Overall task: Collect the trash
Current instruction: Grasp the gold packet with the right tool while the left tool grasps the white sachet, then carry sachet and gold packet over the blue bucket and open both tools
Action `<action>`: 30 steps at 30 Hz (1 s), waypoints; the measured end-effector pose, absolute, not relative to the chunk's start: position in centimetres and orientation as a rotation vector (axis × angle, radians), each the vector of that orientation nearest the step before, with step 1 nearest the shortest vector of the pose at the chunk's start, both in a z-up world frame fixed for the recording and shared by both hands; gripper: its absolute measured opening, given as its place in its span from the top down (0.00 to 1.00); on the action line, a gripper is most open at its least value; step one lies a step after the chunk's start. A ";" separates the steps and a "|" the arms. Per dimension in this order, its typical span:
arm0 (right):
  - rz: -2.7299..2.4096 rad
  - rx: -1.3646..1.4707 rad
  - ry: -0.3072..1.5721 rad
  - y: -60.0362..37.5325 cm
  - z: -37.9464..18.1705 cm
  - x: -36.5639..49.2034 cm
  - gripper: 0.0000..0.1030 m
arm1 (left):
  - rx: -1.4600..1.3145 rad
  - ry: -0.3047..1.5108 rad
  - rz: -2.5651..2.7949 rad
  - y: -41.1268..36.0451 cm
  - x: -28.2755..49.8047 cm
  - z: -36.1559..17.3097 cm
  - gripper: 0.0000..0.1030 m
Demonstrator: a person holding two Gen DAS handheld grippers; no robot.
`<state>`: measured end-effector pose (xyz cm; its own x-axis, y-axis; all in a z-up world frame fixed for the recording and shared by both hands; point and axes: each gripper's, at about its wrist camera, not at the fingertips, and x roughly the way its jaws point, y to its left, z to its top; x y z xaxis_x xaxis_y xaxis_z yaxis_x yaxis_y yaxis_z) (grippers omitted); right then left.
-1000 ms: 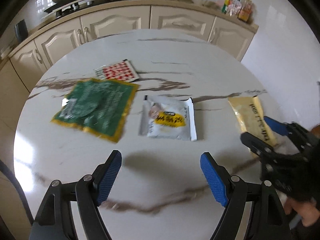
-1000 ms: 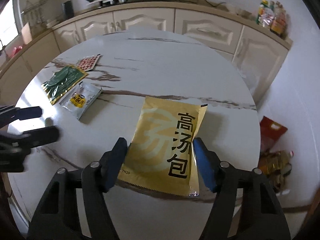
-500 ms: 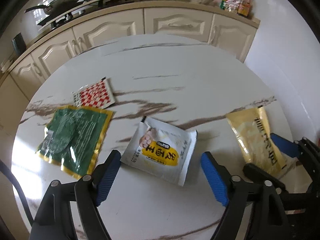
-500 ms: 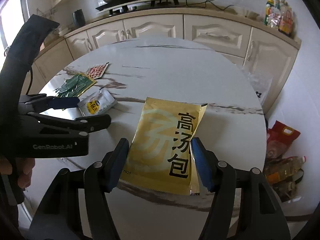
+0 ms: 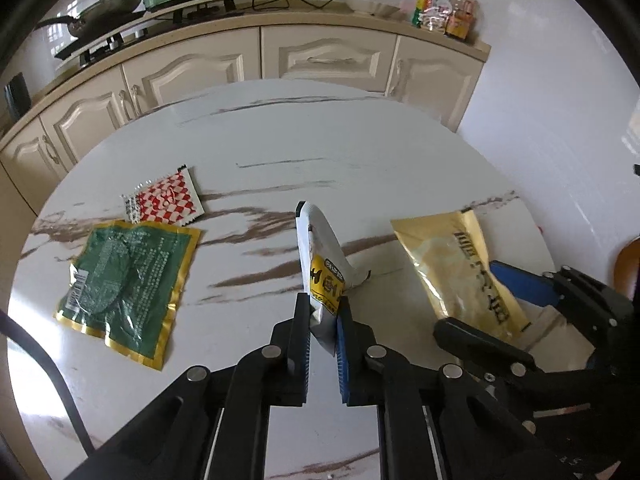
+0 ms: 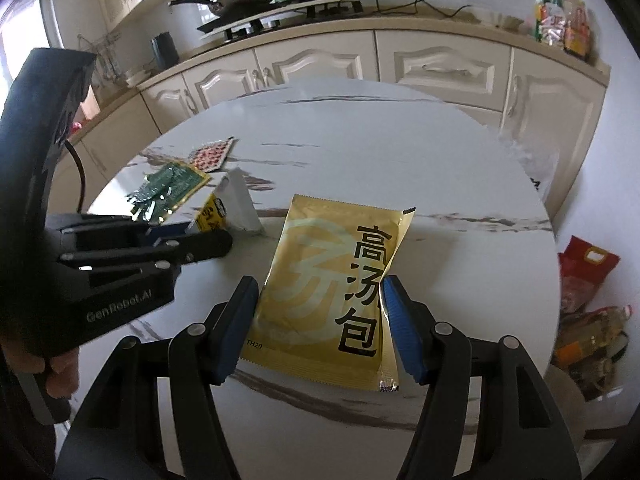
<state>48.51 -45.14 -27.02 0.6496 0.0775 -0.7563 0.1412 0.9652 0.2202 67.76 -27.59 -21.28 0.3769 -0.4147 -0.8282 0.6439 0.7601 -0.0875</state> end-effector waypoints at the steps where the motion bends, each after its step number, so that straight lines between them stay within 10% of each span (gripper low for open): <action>1: -0.036 0.277 0.865 -45.0 -27.0 48.6 0.41 | 0.258 0.966 -0.689 -27.3 67.6 -21.2 0.94; 14: 0.069 0.353 0.802 -41.6 -24.3 48.8 0.41 | 0.126 0.855 -0.677 -18.5 65.1 -15.9 0.94; 30: 0.439 0.185 0.757 -14.5 -18.4 56.7 0.41 | -0.105 0.807 -0.273 13.9 64.5 -14.8 0.94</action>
